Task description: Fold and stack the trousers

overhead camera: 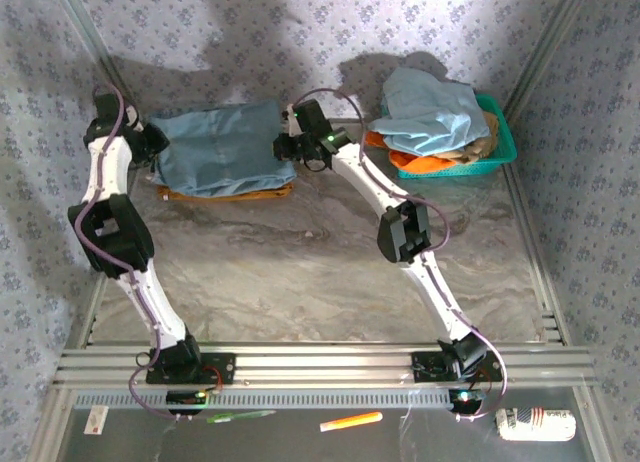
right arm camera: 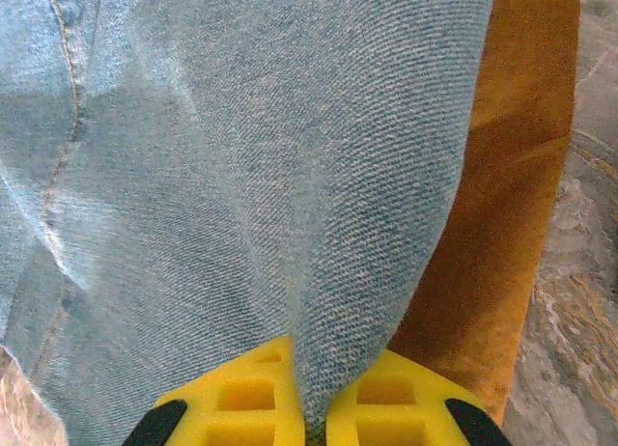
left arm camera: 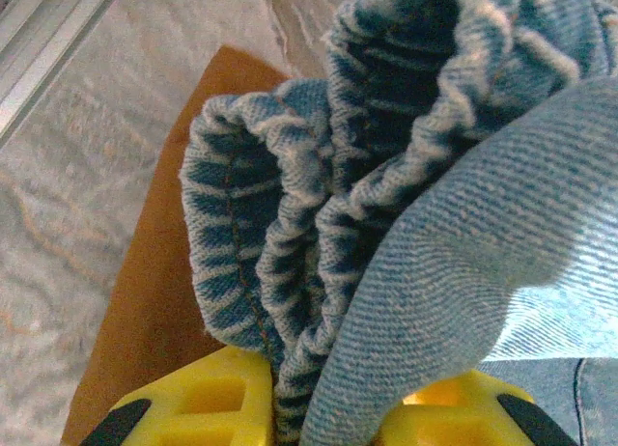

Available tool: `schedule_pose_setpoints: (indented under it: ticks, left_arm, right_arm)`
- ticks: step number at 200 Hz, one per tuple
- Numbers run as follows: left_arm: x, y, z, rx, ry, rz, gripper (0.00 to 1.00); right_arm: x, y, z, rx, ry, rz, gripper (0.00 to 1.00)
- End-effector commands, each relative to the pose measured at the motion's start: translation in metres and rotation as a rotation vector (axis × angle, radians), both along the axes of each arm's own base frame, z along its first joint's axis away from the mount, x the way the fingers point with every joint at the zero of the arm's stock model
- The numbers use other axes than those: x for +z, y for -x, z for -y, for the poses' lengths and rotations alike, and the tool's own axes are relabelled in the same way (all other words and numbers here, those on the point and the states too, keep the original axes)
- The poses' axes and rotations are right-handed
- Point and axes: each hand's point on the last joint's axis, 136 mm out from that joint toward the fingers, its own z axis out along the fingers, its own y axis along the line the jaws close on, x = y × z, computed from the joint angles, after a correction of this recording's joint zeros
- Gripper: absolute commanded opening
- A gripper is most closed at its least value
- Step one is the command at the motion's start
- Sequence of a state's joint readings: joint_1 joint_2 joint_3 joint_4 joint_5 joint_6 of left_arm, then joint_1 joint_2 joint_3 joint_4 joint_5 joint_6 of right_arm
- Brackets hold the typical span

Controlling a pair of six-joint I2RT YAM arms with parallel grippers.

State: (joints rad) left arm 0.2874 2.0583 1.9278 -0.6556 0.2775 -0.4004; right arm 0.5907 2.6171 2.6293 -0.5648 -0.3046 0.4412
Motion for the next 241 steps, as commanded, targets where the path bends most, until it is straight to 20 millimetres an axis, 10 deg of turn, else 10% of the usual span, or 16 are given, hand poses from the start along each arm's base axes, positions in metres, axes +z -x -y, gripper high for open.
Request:
schedule_pose_setpoints:
  ticks: [1,85,135,169,197,221,241]
  left_arm:
    - [0.046,-0.030,-0.041,0.076,-0.076,0.163,0.00]
    - [-0.033,-0.051,-0.062,0.109,-0.011,0.052,0.00]
    - [-0.049,-0.045,-0.064,0.119,0.059,-0.008,0.63]
    - [-0.006,-0.030,-0.072,0.163,0.063,0.038,0.75]
    - [0.039,-0.005,-0.063,0.202,0.028,0.057,0.66]
    - [0.044,0.007,-0.034,0.204,0.036,0.037,0.06]
    - [0.028,0.005,0.007,0.142,0.057,0.005,0.00]
  right_arm:
    - [-0.005,-0.020,0.018,-0.063,-0.026,-0.031,0.00]
    - [-0.063,-0.053,0.026,-0.125,-0.083,-0.078,0.18]
    - [-0.041,-0.041,0.039,-0.073,-0.090,-0.128,0.52]
    - [0.005,-0.028,0.045,-0.058,-0.043,-0.049,0.53]
    - [0.012,-0.011,0.037,-0.055,0.005,-0.019,0.49]
    - [-0.002,0.004,0.012,-0.013,-0.003,-0.054,0.30]
    - [-0.020,0.012,-0.006,0.003,-0.022,-0.096,0.12]
